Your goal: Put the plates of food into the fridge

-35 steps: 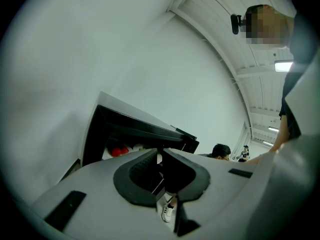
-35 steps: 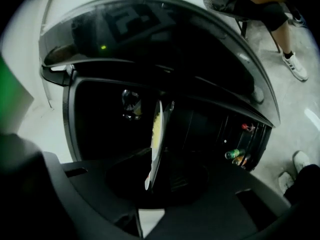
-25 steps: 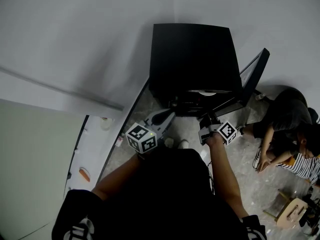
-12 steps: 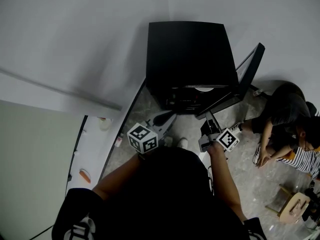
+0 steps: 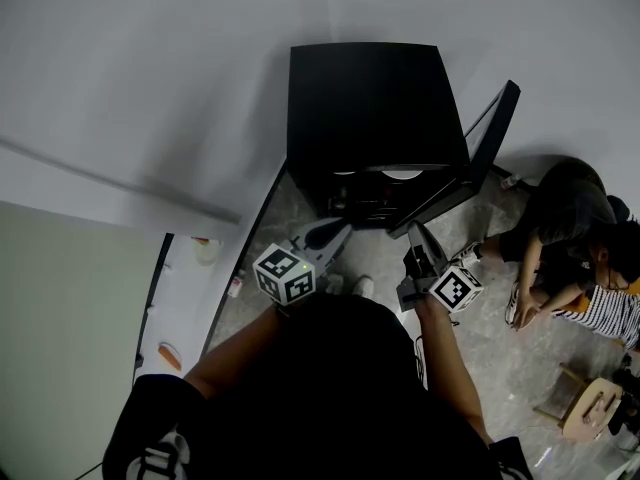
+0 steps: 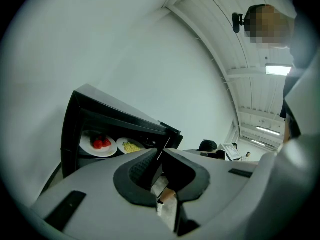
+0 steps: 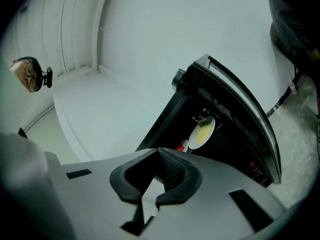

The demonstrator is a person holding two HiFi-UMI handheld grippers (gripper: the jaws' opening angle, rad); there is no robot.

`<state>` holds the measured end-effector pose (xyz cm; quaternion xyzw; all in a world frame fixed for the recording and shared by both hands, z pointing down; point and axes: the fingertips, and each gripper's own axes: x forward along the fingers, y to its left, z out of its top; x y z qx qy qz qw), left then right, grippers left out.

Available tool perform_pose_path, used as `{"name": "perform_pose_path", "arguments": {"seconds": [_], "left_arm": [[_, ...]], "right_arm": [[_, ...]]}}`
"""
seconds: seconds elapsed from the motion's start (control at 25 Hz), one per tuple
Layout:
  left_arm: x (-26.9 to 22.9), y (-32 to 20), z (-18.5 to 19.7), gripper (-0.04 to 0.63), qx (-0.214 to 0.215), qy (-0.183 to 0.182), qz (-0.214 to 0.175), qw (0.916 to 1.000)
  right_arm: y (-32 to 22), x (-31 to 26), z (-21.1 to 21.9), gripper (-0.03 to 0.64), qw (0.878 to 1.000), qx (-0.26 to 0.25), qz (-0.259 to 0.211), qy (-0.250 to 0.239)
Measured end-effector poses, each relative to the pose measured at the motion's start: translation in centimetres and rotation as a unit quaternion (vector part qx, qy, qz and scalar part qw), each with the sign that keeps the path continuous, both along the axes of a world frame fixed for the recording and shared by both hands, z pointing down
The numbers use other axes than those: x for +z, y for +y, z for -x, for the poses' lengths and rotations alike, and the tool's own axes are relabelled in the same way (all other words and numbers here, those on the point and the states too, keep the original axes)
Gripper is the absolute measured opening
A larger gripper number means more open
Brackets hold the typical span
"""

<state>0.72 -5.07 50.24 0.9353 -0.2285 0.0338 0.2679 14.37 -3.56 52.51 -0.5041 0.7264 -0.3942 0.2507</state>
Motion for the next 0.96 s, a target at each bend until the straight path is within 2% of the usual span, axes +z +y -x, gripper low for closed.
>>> {"name": "perform_pose_path", "arguments": {"seconds": [0.36, 0.56, 0.68, 0.96], "left_arm": [[0.4, 0.5, 0.5, 0.029, -0.011, -0.008, 0.003, 0.9999], [0.4, 0.7, 1.0, 0.029, -0.016, -0.011, 0.001, 0.9998], [0.5, 0.8, 1.2, 0.029, -0.020, -0.013, 0.001, 0.9997], [0.4, 1.2, 0.7, 0.029, -0.020, -0.008, 0.005, 0.9998]], "right_arm": [[1.5, -2.7, 2.0, 0.026, 0.994, -0.039, -0.041, 0.098], [2.4, -4.0, 3.8, 0.026, 0.983, -0.060, -0.075, 0.157], [2.8, -4.2, 4.5, 0.027, 0.980, -0.063, -0.087, 0.165], [3.6, -3.0, 4.7, 0.028, 0.980, -0.068, -0.075, 0.171]]}}
